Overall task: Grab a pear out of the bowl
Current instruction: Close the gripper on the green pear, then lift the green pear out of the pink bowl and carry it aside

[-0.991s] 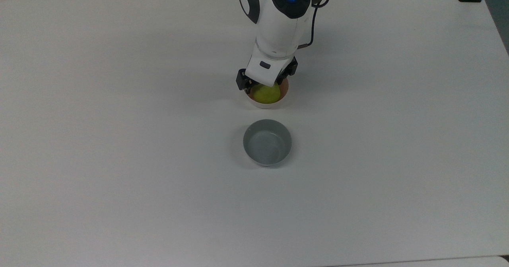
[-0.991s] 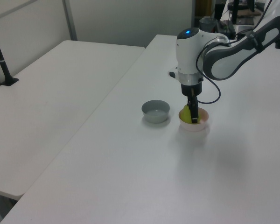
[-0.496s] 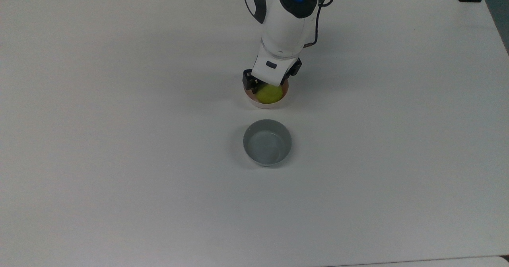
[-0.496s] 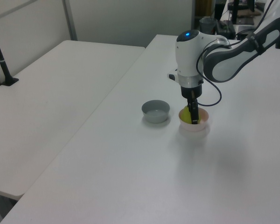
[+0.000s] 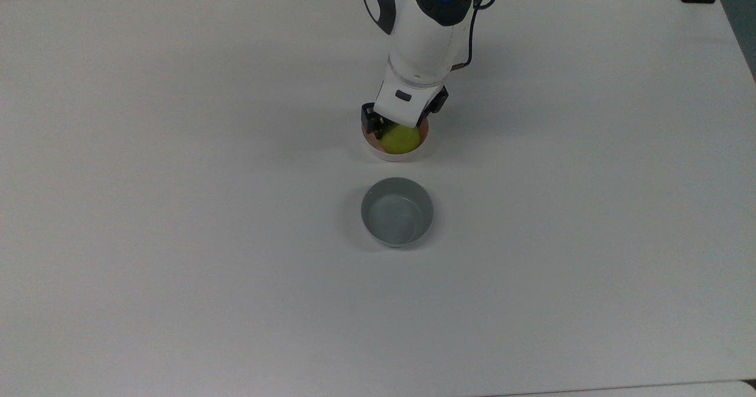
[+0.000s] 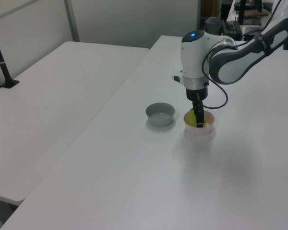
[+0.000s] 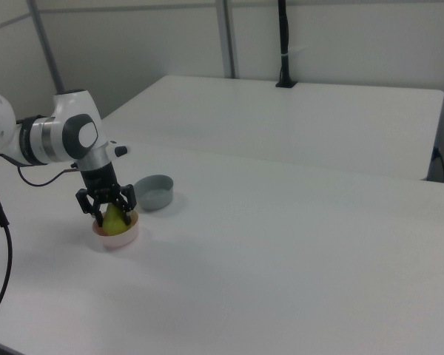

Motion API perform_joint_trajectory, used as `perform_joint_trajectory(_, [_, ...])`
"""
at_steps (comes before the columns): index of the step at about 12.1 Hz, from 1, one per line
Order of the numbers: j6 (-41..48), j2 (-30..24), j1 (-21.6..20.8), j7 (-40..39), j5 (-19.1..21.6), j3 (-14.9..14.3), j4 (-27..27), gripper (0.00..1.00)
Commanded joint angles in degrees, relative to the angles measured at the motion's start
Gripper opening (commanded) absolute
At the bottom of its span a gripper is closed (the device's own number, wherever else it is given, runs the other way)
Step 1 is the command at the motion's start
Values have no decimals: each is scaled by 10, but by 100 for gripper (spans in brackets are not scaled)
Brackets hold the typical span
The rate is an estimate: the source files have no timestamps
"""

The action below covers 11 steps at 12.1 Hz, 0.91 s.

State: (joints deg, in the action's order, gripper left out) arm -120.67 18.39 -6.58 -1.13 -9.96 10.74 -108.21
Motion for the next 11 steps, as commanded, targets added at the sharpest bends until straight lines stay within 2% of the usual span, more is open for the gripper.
perform_joint_trajectory(1, [42, -36, -5, 13, -11, -4, -1, 55])
perform_joint_trajectory(4, [82, -55, -7, 15, -3, -4, 20, 55])
perform_joint_trajectory(7, [126, -109, -8, 16, 10, -3, 36, 55])
perform_joint_trajectory(9, [210, -114, -7, 8, 23, -4, 104, 55])
perform_joint_trajectory(11, [247, -116, -6, 8, 35, -6, 151, 55])
